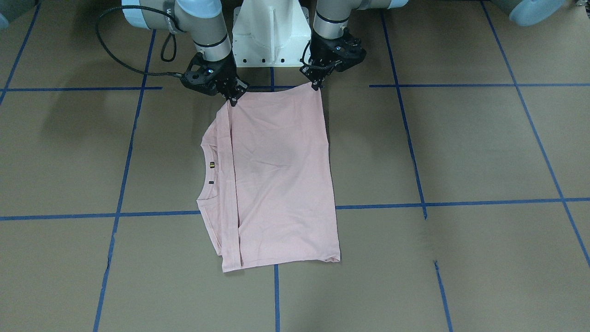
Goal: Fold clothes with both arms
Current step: 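Lift the near edge with both grippers and fold it away from the robot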
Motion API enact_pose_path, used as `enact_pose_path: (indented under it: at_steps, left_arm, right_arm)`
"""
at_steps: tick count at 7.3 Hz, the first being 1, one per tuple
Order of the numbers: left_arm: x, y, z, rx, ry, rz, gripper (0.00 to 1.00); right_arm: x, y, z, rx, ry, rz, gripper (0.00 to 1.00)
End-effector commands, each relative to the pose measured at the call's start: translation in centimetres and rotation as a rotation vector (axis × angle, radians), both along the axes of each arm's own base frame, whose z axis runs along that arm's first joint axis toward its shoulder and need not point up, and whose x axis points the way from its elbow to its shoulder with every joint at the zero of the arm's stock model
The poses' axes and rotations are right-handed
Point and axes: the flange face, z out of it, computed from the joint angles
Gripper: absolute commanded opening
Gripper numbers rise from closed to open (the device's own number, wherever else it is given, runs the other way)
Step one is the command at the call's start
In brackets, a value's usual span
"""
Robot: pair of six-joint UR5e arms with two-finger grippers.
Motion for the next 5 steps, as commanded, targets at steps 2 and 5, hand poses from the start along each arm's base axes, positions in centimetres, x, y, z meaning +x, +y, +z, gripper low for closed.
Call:
enact_pose_path:
  at_steps: [2,5]
  left_arm:
    - [-0.5,4.3,-1.2,-0.002,0.008,0.08,0.0]
    - [-2.1,-0.9,-1.8,0.068,0.015,0.026,0.0]
  right_arm:
    - [0.5,3.7,-1.2,-0.015,-0.047,-0.061,0.0]
    - [1.3,-2.9,0.5,0.008,-0.023,0.049,0.0]
